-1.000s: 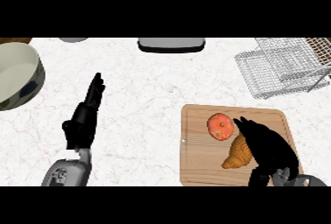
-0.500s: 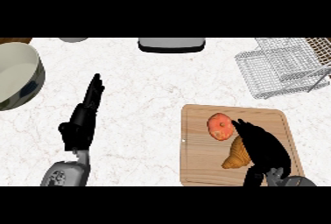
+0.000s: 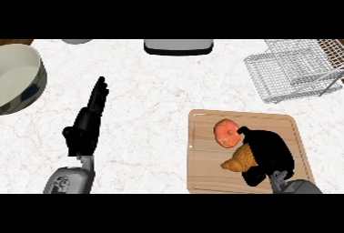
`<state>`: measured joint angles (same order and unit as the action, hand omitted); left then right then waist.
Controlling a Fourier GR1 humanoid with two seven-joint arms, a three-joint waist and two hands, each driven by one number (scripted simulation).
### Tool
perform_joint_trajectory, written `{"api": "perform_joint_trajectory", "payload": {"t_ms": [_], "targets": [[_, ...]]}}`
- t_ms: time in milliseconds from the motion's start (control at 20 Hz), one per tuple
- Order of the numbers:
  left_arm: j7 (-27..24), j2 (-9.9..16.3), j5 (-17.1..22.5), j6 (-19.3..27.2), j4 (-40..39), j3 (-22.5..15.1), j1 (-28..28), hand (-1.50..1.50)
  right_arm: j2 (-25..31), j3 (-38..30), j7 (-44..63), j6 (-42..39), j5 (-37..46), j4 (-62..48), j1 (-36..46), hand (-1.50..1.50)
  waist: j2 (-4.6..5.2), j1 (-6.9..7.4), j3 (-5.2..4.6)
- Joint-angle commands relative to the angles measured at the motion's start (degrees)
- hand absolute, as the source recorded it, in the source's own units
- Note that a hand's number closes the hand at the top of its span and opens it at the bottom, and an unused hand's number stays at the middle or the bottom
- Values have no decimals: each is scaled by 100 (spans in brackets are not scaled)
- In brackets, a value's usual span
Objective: Pick the croissant from the cutting board and place it in the tiered basket
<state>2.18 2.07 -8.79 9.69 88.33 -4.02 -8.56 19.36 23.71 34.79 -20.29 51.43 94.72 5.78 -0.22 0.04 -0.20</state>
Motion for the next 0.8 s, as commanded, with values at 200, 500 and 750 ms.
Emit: {"api": "perform_joint_trajectory", "payload": {"t_ms": [200,500,750], "targets": [[10,133,23,-147,85,86,52,0,403,103,-881,242,720,-589,198,150,22,7,19],[197,60,6,-98,184,85,-45,0,681,-50,-1239,-687,805,-920,913,150,20,9,18],[207,-78,-214,1,320,-182,197,0,488,-346,-1231,71,1219,-947,754,150,14,-5,19]]}}
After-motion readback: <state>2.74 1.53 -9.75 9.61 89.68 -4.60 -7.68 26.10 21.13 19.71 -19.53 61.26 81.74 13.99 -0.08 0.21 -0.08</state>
